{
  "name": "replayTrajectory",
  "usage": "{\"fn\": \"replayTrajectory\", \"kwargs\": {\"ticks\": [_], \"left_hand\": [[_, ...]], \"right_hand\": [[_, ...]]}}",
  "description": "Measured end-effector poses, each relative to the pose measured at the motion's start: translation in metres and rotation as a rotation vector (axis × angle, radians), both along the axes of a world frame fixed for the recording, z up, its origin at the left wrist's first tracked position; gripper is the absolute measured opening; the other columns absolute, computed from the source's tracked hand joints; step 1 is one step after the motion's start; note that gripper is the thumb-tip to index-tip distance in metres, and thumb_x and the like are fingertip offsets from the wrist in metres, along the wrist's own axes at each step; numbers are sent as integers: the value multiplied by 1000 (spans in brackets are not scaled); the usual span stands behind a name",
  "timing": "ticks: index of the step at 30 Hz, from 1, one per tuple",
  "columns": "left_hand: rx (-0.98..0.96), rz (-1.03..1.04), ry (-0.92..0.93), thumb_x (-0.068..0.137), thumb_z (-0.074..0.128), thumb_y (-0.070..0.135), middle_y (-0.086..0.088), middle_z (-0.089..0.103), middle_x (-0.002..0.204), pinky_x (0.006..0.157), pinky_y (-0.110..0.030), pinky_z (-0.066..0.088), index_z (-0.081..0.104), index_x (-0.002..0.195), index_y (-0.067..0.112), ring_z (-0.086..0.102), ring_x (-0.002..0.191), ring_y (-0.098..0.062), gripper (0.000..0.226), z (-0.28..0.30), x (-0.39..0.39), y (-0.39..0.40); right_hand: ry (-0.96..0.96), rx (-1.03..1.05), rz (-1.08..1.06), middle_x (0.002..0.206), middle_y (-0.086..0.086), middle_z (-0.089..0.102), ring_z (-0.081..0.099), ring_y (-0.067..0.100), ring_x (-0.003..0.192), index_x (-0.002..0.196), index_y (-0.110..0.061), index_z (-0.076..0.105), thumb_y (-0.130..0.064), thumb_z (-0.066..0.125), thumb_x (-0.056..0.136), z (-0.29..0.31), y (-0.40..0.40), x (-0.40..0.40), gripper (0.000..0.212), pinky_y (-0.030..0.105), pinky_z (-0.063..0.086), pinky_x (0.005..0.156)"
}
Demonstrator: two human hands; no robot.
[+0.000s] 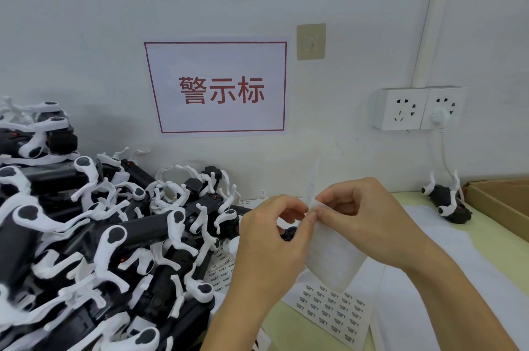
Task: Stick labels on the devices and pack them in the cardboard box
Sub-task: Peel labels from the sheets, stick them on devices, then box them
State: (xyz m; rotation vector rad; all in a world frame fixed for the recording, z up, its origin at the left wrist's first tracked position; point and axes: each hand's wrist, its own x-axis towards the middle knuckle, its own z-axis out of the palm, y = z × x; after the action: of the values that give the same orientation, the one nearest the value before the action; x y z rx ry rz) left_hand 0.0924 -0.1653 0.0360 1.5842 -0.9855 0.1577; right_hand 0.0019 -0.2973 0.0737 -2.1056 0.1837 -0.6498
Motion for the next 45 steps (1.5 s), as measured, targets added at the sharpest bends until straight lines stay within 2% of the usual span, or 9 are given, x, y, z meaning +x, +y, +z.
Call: {"fn": "replayTrajectory", "kwargs": {"ticks": [7,12,21,26,29,31,33,42,45], "left_hand": [[-34,-61,153,87,74,11,8,72,75,63,-26,54,76,77,21,66,74,-10,15,0,4,0],[-20,-62,185,90,70,8,6,73,76,63,-22,53,78,79,19,68,75,-10,18,3,3,1],[56,60,-7,89,70,14,12,69,72,65,-24,52,73,78,22,66,76,-10,15,2,0,1],[-10,24,197,88,70,8,6,72,70,65,-21,53,76,75,18,67,70,-9,17,5,2,1],[-60,-33,422,88,70,6,-2,74,72,69,-26,56,76,74,16,69,70,-12,19,8,4,3],[-63,-50,514,89,70,8,-2,75,73,64,-20,54,76,75,16,67,66,-8,18,9,5,5],[-64,-45,537,90,69,10,-1,75,73,62,-17,52,75,77,16,67,65,-7,15,10,5,6],[-91,-21,544,90,69,11,-1,74,72,61,-16,52,75,81,17,68,65,-6,12,9,3,5],[-86,19,531,89,70,12,0,74,73,64,-20,54,75,80,19,68,66,-8,13,8,3,4]], "right_hand": [[0,44,63,80,5,75,72,25,81,77,-17,78,-6,70,89,0,-5,-2,17,39,56,79],[-6,32,69,78,2,75,72,18,77,78,-21,77,-4,71,88,-1,-9,-3,21,25,55,73],[-2,-4,29,76,0,75,72,16,74,75,-18,77,-7,71,88,-1,-6,-2,17,24,55,71],[35,2,10,77,0,76,72,17,75,78,-19,78,-9,70,89,1,-9,-4,18,27,56,72],[105,7,-14,80,-2,77,73,16,77,80,-20,78,-15,69,91,4,-14,-10,15,25,56,73],[147,15,-61,81,-5,77,73,11,77,80,-22,79,-19,69,91,6,-21,-16,15,15,54,69],[197,45,-127,81,-6,77,73,9,77,81,-21,79,-20,69,91,6,-30,-23,14,11,52,65],[582,-78,-507,72,-7,72,65,9,73,74,-23,76,-24,70,89,-21,-72,-38,16,22,42,59],[756,-164,-558,67,-4,59,54,12,63,67,-21,61,-28,68,91,-25,-79,-39,26,22,39,54]]}}
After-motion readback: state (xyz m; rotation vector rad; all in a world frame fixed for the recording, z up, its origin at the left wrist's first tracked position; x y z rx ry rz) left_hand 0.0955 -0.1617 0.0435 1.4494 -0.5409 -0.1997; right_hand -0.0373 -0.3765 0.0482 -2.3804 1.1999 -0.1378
